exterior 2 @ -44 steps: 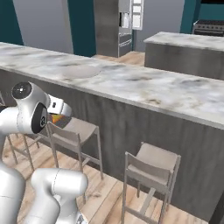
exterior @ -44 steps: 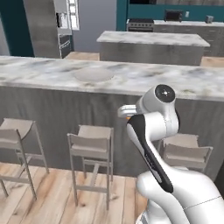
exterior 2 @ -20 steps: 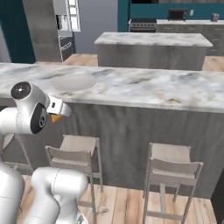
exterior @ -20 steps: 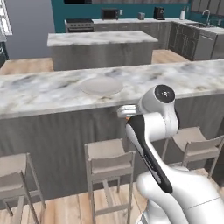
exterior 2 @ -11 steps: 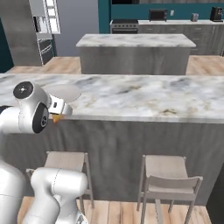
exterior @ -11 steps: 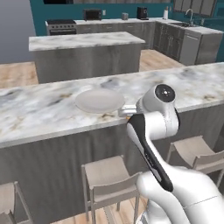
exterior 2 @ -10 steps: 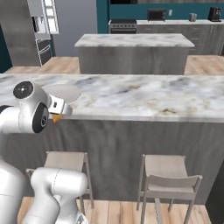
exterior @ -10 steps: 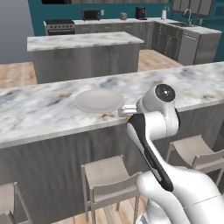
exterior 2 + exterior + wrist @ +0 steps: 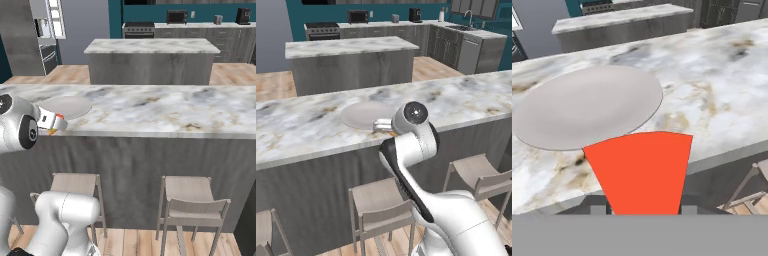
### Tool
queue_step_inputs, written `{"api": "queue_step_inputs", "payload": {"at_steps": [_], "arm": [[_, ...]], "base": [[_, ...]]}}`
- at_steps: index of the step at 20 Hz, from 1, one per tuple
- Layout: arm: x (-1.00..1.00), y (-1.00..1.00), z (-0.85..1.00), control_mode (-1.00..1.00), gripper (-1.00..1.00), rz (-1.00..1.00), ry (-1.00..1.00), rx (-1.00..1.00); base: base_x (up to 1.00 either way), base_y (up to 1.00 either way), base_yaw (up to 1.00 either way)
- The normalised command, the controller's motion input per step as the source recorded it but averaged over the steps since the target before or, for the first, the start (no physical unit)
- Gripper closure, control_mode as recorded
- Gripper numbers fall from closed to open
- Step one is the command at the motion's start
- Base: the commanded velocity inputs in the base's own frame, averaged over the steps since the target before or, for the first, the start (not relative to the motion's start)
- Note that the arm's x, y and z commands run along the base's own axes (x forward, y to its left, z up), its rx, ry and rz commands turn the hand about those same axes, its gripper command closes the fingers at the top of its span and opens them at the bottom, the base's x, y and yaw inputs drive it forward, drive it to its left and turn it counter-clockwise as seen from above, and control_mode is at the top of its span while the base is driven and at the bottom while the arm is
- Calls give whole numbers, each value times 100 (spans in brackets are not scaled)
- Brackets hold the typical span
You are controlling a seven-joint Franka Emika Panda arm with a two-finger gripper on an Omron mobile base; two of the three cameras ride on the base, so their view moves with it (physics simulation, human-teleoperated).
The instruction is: Take the cheese, steak, and tomato from the fridge and place them on the plate on the dining counter to create an appetizer plate.
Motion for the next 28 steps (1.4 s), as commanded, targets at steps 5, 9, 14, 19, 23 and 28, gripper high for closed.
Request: {"api": "queue_step_inputs", "payload": {"at_steps": [5, 9, 14, 19, 23, 28], "arm": [[0, 36, 25, -100, 100, -4, -9, 3], [0, 20, 50, -100, 100, -2, -4, 11], [9, 8, 33, -100, 100, -3, 4, 7], [37, 0, 0, -100, 100, -4, 14, 11], [57, 0, 0, -100, 100, 0, 11, 7], [49, 0, -3, -100, 100, -3, 2, 1]], "base": [[0, 0, 0], [0, 0, 0], [0, 0, 0], [0, 0, 0], [0, 0, 0], [0, 0, 0]]}}
